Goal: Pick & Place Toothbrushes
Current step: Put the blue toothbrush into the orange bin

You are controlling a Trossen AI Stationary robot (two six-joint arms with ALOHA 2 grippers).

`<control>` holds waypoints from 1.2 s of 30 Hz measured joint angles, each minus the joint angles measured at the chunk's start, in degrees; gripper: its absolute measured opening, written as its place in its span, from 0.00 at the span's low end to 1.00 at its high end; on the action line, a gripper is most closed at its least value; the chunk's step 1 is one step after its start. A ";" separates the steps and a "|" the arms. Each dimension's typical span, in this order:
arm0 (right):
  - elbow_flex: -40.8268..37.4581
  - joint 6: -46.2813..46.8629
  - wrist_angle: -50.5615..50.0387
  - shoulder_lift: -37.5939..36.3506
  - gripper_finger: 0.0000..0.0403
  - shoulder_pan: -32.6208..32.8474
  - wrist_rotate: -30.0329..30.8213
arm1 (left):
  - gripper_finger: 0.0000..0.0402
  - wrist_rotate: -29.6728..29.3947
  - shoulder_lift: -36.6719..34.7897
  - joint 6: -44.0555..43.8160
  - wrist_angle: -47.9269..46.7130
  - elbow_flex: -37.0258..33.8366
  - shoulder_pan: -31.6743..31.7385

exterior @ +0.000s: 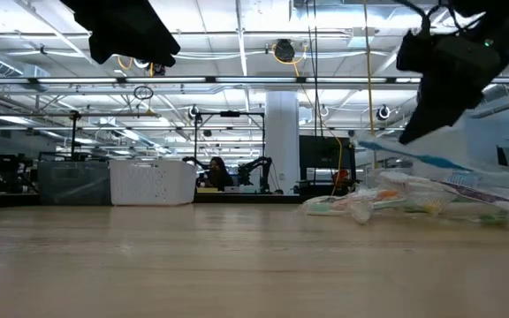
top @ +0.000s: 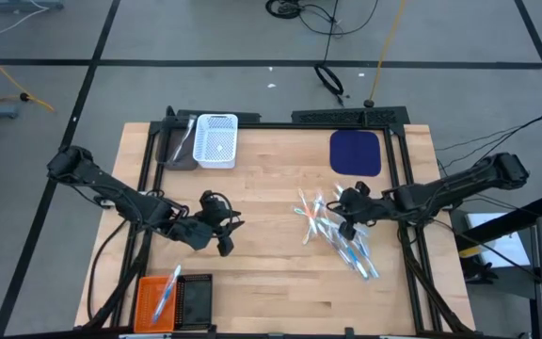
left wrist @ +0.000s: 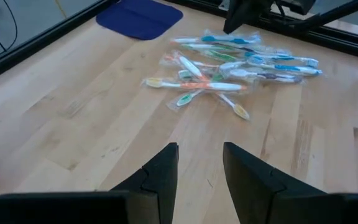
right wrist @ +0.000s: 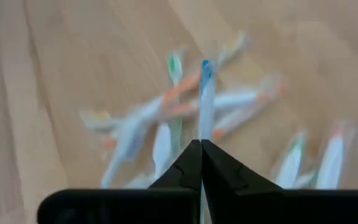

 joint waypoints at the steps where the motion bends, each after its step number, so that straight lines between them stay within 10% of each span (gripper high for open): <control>1: 0.32 -0.88 0.94 0.00 0.00 0.40 0.67 | 0.32 -0.01 0.00 -0.06 0.01 0.00 0.00; 36: 0.97 -33.10 62.12 8.85 0.00 6.20 4.15 | 0.32 7.99 12.20 17.89 40.26 0.07 5.91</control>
